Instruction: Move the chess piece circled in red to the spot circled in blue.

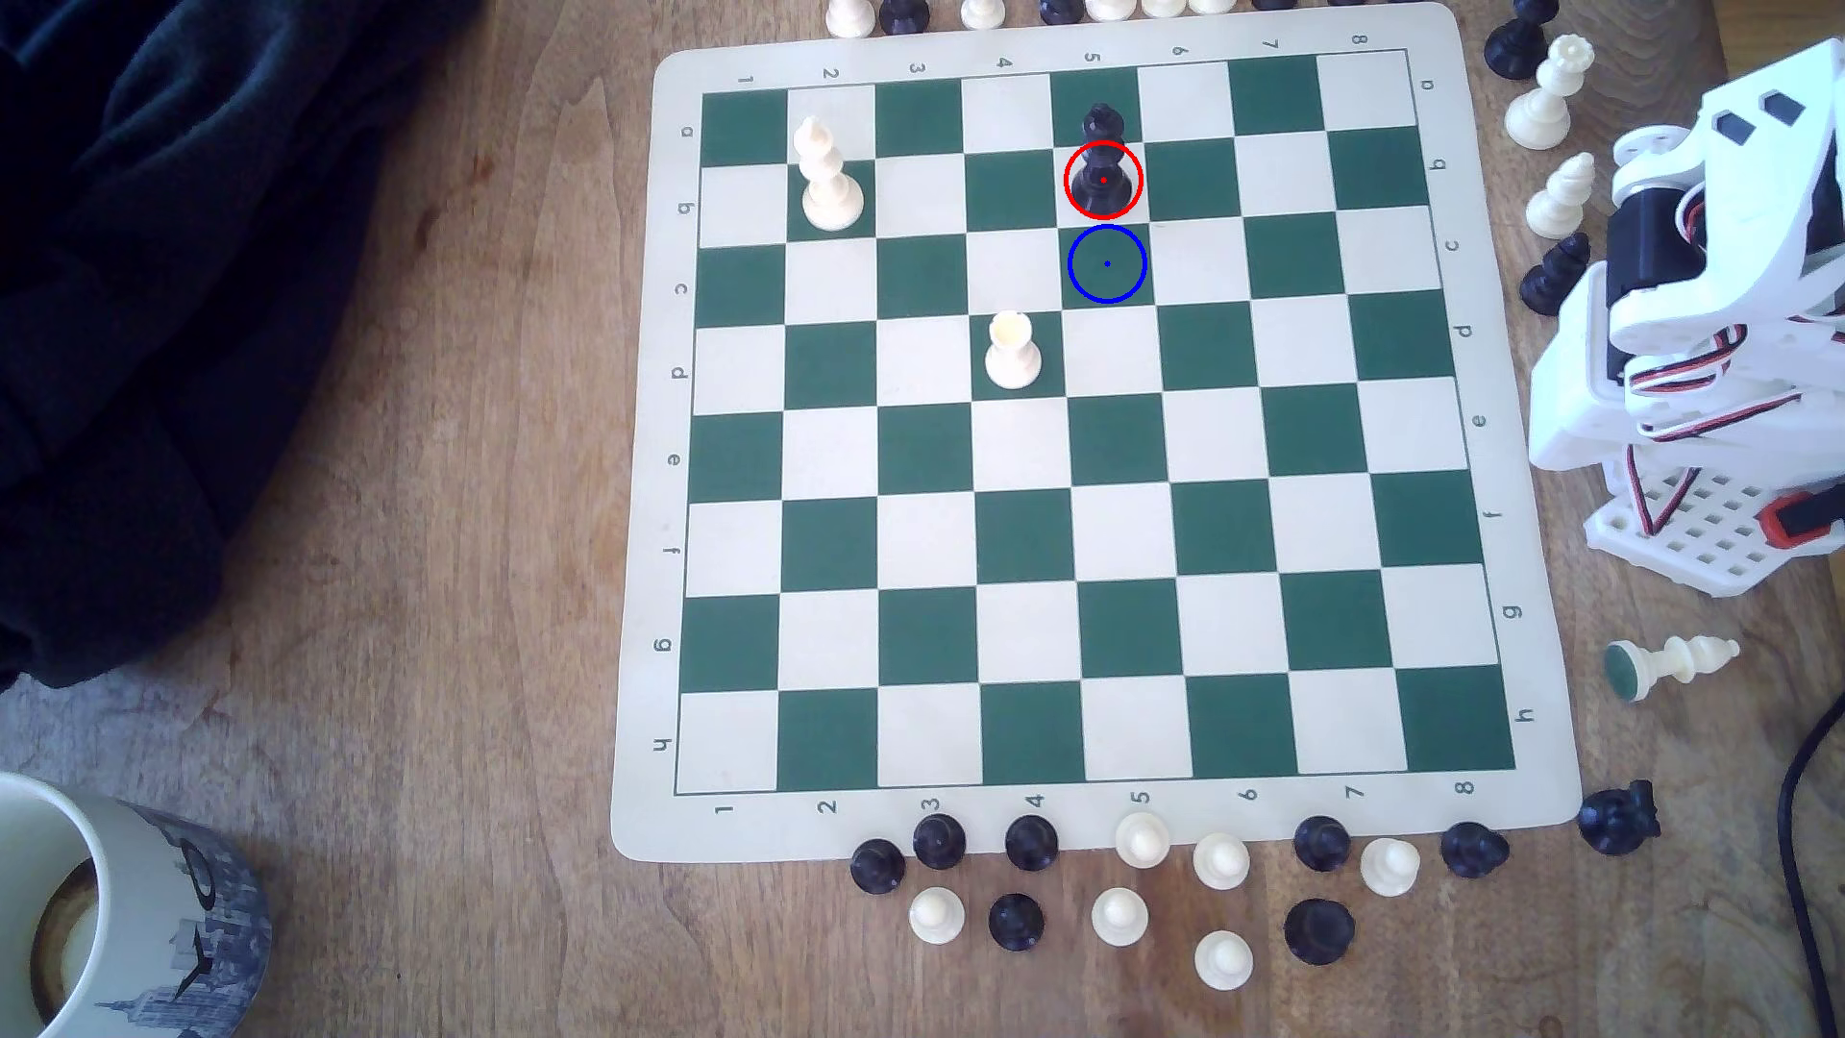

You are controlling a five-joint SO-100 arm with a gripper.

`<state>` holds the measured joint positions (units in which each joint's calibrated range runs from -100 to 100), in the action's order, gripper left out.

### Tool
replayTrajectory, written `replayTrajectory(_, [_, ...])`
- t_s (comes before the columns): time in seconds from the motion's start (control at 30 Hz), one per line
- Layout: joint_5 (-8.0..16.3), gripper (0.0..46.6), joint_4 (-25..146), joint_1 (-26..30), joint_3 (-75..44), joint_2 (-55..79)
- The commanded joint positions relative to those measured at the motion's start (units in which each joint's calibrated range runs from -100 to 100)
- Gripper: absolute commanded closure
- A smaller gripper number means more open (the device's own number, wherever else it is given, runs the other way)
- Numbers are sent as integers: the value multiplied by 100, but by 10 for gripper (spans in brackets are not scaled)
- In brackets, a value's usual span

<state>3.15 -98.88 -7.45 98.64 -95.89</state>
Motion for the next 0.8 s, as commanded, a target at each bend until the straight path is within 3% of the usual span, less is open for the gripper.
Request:
replayTrajectory(0.0, [-20, 464, 232, 45, 136, 5])
replayTrajectory(0.33, [0, 464, 4221, -745, -64, 5])
replayTrajectory(0.37, [5, 464, 5597, -894, -390, 5])
replayTrajectory(0.5, [15, 464, 8455, -1332, -1188, 5])
replayTrajectory(0.77, [20, 464, 12059, -1699, -3110, 269])
